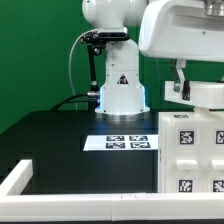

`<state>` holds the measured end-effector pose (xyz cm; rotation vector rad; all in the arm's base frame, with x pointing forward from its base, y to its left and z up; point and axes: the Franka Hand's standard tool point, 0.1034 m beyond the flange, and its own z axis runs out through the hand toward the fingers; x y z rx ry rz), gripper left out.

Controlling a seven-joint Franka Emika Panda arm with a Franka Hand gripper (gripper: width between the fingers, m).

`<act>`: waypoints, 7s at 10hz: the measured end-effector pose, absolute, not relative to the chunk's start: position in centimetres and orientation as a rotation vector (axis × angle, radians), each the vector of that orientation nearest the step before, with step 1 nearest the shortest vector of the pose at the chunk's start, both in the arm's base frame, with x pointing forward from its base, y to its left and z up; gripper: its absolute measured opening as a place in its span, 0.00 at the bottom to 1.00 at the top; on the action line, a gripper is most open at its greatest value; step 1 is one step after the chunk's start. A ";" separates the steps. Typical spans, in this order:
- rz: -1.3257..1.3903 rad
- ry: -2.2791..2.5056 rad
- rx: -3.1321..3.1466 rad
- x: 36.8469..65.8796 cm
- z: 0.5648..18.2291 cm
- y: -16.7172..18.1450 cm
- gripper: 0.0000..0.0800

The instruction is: Assemble cabinet

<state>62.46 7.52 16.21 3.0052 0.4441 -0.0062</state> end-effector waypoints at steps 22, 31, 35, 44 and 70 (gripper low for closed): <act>0.035 -2.156 2.407 63.1 15.5 6.6 0.69; -0.021 -2.663 1.948 63.4 15.5 7.8 0.91; 0.037 -2.186 2.491 63.8 16.9 8.3 0.99; 0.102 -0.956 3.138 63.5 18.7 9.0 1.00; -0.040 1.019 2.898 62.8 14.9 8.2 0.69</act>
Offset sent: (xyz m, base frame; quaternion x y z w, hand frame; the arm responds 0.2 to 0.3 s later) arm 0.0000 0.0000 0.0000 0.0000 0.0000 0.0000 1.0000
